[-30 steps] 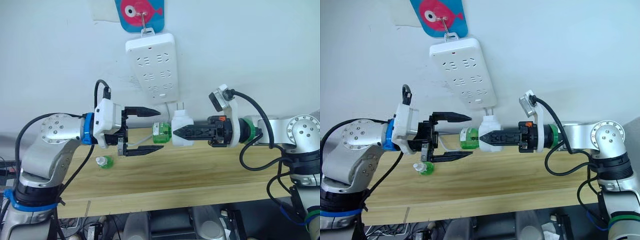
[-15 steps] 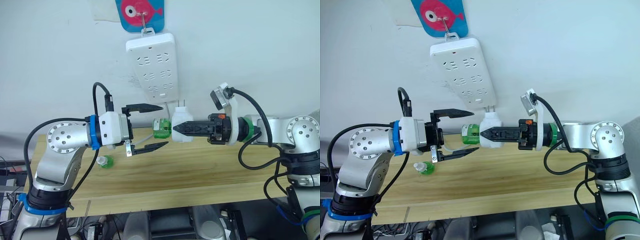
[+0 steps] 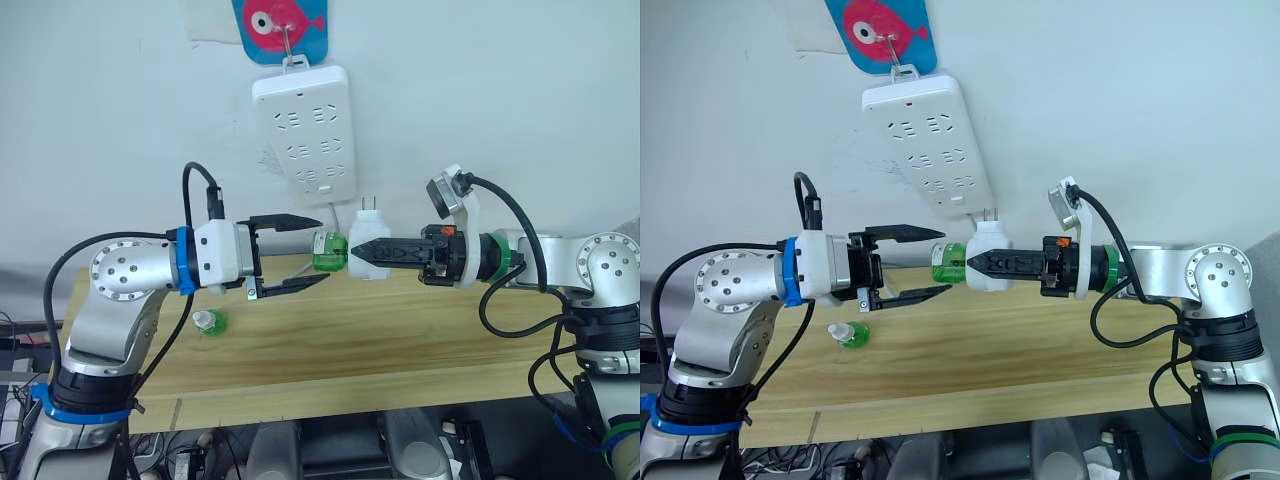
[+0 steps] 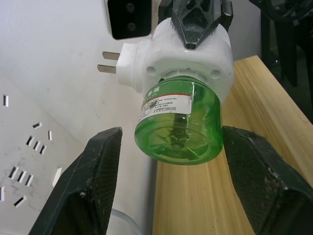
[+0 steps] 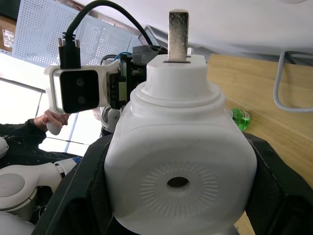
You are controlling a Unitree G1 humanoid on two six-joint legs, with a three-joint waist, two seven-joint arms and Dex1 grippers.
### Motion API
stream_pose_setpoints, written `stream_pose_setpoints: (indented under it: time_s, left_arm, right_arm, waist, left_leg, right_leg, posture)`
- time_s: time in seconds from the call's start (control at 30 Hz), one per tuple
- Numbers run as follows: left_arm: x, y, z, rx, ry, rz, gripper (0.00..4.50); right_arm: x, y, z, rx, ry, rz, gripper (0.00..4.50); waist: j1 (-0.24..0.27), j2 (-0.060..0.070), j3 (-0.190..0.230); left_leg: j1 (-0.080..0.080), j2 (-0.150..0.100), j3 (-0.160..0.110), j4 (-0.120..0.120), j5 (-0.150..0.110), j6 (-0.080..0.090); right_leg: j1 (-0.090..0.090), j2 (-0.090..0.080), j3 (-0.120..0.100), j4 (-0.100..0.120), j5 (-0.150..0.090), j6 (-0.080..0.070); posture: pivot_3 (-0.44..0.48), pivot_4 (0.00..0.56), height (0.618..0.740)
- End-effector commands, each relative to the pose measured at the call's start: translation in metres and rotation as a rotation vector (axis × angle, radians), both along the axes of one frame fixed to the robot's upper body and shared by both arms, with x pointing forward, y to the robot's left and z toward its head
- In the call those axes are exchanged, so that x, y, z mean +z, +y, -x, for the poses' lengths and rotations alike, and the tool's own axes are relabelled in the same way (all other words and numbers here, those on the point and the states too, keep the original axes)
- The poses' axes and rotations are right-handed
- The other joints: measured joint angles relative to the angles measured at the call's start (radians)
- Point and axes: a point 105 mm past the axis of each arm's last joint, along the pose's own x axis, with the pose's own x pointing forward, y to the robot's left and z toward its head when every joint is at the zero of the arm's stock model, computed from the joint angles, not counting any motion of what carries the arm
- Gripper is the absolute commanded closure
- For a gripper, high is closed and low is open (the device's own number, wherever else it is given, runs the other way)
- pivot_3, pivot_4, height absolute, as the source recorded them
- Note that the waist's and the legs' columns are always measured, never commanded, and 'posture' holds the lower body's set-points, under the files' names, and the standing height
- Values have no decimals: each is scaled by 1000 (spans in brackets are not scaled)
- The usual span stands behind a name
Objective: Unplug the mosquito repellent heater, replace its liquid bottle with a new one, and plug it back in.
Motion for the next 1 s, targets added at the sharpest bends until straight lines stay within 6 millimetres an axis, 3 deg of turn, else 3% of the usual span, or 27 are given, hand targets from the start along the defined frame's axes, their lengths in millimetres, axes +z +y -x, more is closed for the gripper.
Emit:
stream_pose_setpoints:
  time_s: [0.03, 0.4, 0.57, 1.0]
  left_arm:
    - [6, -5, 4, -36, -35, 8, 1179]
    - [4, -8, 8, -86, -13, 2, 1179]
    - [7, -7, 7, -95, -5, 5, 2236]
    - [7, -6, 26, -205, 278, -52, 2257]
  right_arm:
    - [11, 0, 8, 34, -31, -39, 1506]
    - [11, 3, 8, 40, -31, -44, 1506]
    - [10, 2, 9, 44, -30, -38, 1506]
    - [1, 2, 22, 101, -43, 46, 1506]
  waist:
    - [0, 0, 0]
    - [-1, 0, 0]
    - [-1, 0, 0]
    - [-1, 0, 0]
  left_leg:
    - [0, 0, 0, 0, 0, 0]
    - [0, 0, 0, 0, 0, 0]
    - [0, 0, 0, 0, 0, 0]
    - [0, 0, 0, 0, 0, 0]
  right_leg:
    - [0, 0, 0, 0, 0, 0]
    - [0, 0, 0, 0, 0, 0]
    - [0, 0, 0, 0, 0, 0]
    - [0, 0, 0, 0, 0, 0]
  posture:
    - [-215, 317, 740]
    - [-219, 312, 740]
    - [-217, 309, 740]
    - [-206, 304, 740]
